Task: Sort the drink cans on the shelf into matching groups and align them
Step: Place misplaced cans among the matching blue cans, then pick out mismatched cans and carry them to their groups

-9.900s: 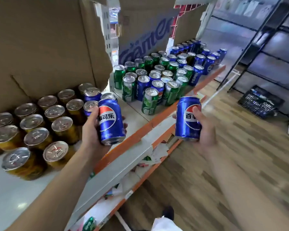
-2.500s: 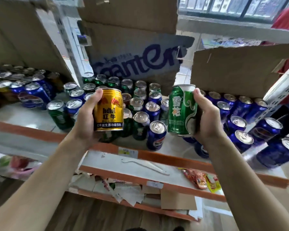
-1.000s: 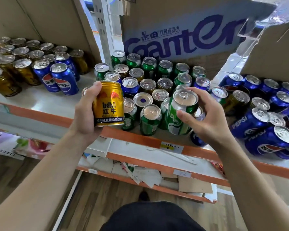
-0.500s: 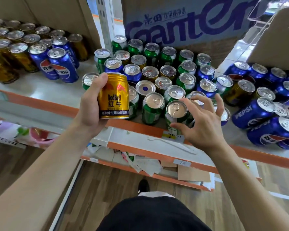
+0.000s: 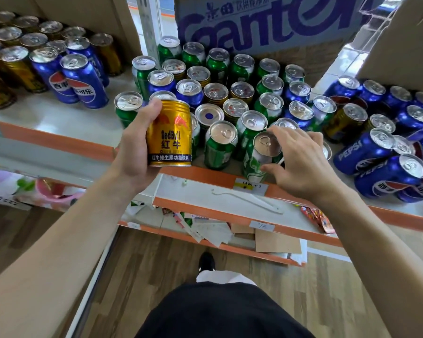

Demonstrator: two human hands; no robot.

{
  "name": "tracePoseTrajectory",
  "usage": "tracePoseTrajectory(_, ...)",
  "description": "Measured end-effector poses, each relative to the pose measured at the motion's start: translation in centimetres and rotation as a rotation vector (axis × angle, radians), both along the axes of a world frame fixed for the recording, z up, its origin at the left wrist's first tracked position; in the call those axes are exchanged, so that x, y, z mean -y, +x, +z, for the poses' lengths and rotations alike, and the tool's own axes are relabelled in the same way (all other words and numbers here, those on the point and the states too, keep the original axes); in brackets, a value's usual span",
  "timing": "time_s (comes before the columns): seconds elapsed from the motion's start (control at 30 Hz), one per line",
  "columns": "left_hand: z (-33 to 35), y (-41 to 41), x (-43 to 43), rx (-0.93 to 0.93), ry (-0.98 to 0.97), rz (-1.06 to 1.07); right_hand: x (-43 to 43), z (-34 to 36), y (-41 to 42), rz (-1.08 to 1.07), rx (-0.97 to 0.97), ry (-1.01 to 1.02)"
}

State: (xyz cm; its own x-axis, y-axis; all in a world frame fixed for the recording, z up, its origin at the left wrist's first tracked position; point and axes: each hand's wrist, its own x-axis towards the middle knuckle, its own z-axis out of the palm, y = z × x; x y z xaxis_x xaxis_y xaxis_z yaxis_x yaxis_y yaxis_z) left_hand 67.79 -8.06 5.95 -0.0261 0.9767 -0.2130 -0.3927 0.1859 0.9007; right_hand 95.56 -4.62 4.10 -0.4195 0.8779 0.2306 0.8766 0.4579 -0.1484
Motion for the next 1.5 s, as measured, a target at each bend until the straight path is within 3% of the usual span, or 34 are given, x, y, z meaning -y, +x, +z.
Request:
tracePoseTrajectory(0.17,-0.6,0.4,0.2,-0.007,-0.014,-0.019,0.5,-0.8,0.1,-0.035,-0.017,0.002)
tracePoseTrajectory(0.47,-1.0,1.3,0.6,0.030,-0.025,-0.079,1.6,-2.9,-3.4,-0.286,-0.123,0.115)
tracePoseTrajectory(0.77,-1.4,1.5,1.1,0.023,-0.017,-0.071,0.5,-0.9,-1.6,-0.186,-0.090,-0.066)
tracePoseTrajectory(1.07,-1.4,1.9,1.5,0.045,-0.019,-0.047,1.1,-2.0,-3.2,-0.242,-0.138,0.031)
tracePoseTrajectory(1.27,-1.5,2.5,2.0,0.039,-0.020,-0.072,-0.5,-0.2,-1.2,0.051,0.062,-0.101)
tracePoseTrajectory(1.37,-1.7,2.7,2.2,0.029,-0.030,-0.085,-0.4,0.0,-1.0,0.040,0.075,-0.129)
tracePoseTrajectory(1.5,-2.0,2.3,2.8,0.028,-0.018,-0.082,0.3,-0.2,-1.0,-0.022,0.248,0.009)
